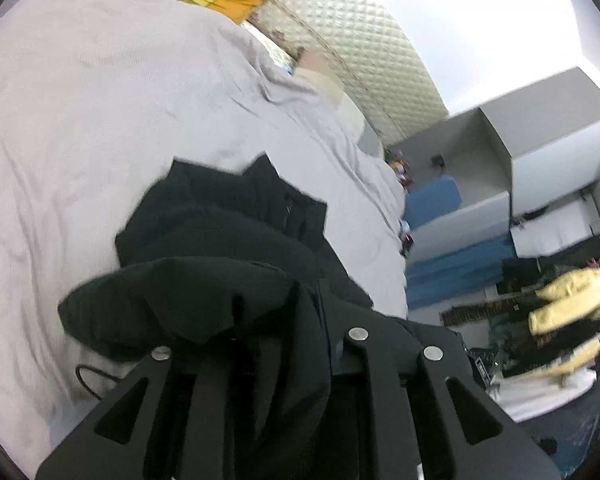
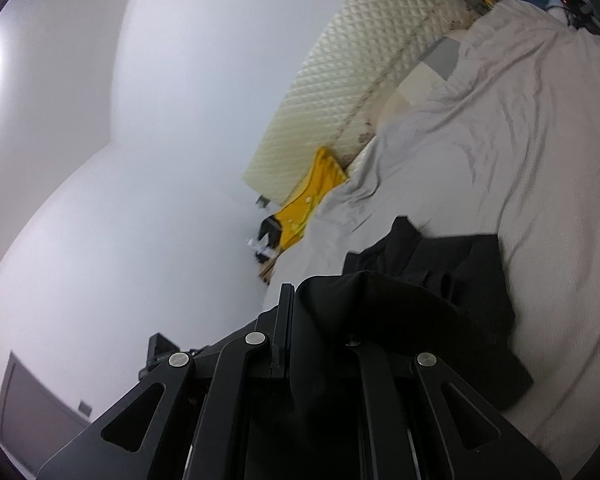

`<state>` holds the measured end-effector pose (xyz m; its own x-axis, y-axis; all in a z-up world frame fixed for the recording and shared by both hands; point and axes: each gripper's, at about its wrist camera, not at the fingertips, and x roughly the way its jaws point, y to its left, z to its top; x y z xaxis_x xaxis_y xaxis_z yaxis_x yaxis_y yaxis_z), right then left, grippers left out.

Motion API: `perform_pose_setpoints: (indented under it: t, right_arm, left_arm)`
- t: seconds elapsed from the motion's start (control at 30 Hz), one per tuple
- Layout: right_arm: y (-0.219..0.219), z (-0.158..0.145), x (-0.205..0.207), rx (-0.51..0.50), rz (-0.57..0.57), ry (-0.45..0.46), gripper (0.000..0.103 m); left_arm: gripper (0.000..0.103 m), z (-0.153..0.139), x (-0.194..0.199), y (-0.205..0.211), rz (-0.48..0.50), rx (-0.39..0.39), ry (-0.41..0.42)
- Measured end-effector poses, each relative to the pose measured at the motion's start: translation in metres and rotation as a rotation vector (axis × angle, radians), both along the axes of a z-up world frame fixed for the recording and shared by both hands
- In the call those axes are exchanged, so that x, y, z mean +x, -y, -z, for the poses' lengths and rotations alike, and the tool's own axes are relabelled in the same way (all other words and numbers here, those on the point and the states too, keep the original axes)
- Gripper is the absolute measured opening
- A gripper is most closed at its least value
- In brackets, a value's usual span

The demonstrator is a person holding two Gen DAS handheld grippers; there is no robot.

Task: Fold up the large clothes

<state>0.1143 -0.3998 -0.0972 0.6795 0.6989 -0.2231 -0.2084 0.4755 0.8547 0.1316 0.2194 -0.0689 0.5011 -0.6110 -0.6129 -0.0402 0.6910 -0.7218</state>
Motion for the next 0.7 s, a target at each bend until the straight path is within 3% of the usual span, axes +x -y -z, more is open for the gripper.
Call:
perform_pose_setpoints:
  t: [0.23, 0.47, 0.7]
  right_arm:
    - [0.003, 0.031, 0.085, 0.020, 0.094, -0.167, 0.006]
    - [0.003, 0.075, 0.136, -0.017, 0.129, -0.312, 0.006]
    - [-0.007, 0.119, 0.174, -0.066, 0.123, -0.415, 0.005]
  left_arm:
    - [0.022, 0.008, 0.064, 0.007, -0.104, 0.112, -0.005]
    - [0.029, 0.031, 0.112, 0.022, -0.150, 0.256, -0.061]
    - [0.032, 0.073, 0.149, 0.033, -0.169, 0.334, -0.144]
